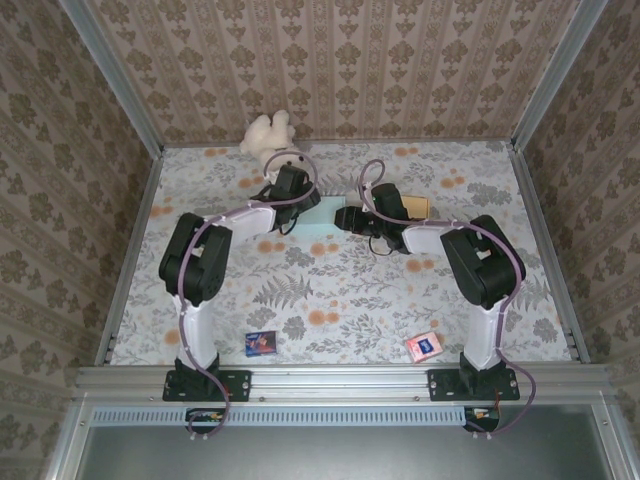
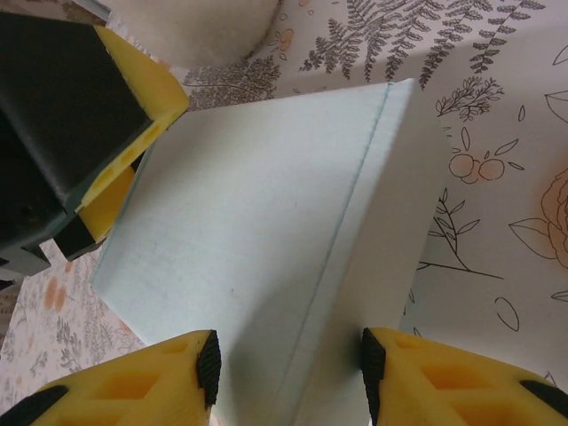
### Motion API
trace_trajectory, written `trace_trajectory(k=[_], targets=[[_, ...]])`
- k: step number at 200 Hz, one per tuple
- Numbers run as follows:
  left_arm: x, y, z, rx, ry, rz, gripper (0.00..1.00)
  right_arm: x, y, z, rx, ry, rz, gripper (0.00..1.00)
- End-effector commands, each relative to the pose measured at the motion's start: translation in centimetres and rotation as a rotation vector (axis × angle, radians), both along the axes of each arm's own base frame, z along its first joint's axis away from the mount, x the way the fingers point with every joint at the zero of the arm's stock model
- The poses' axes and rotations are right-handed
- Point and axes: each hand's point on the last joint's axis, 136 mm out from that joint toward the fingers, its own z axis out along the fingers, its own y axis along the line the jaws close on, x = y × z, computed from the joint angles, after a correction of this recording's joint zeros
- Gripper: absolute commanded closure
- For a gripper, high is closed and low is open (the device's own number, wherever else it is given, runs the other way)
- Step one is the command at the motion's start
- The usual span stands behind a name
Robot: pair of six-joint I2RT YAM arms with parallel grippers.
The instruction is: Fold the paper box
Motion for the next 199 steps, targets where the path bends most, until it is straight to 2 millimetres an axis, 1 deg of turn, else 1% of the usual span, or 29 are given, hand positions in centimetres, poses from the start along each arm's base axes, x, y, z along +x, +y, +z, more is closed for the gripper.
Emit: trace_trajectory(k=[1, 31, 71, 89, 100, 120, 142, 153, 166, 187, 189, 192, 199], targets=[[0.7, -0.9, 1.2, -0.007, -0.026, -0.04, 0.21, 1.2, 1.3, 1.7, 0.026, -0.062, 0.007, 0.52], [0.9, -0.1, 1.3, 0.035, -0.029, -0.027, 0.19, 0.9, 0.5, 1.6, -0.002, -0.065, -0.017, 0.51], [0.5, 1.5, 0.7, 0.069, 0.001, 0.018, 0.13, 0.3, -0.7, 1.8, -0.068, -0.065, -0.039, 0.48], [0.2, 2.1, 0.9, 0.068, 0.005, 0.027, 0.11, -0.3, -1.2, 1.8, -0.079, -0.067, -0.047, 0.49], [-0.1, 2.4, 1.5, 0.058, -0.003, 0.03, 0.11, -0.8, -1.5, 2.5, -0.076, -0.081, -0.052, 0.49], [-1.2, 2.9, 3.4, 0.035, -0.045, 0.027, 0.1, -2.0, -2.2, 3.7, -0.08, -0.106, -0.061, 0.49], [-2.4, 3.6, 5.6, 0.029, -0.095, 0.019, 0.1, -3.7, -2.9, 5.1, -0.091, -0.134, -0.063, 0.49], [-3.1, 4.0, 6.4, 0.033, -0.105, 0.012, 0.1, -4.6, -3.3, 5.8, -0.104, -0.147, -0.065, 0.49], [-4.1, 4.5, 7.0, 0.032, -0.114, 0.006, 0.1, -5.7, -3.9, 6.6, -0.126, -0.167, -0.073, 0.49], [-6.3, 5.3, 7.9, 0.026, -0.146, -0.02, 0.1, -7.7, -5.2, 8.2, -0.169, -0.208, -0.097, 0.49], [-6.5, 5.3, 8.1, 0.024, -0.154, -0.025, 0.1, -7.9, -5.4, 8.0, -0.181, -0.205, -0.098, 0.49], [-6.9, 5.4, 8.3, 0.023, -0.162, -0.033, 0.1, -8.3, -5.5, 8.9, -0.182, -0.225, -0.103, 0.49], [-7.7, 5.5, 8.9, 0.018, -0.18, -0.05, 0.1, -9.2, -5.9, 9.5, -0.208, -0.244, -0.109, 0.49]])
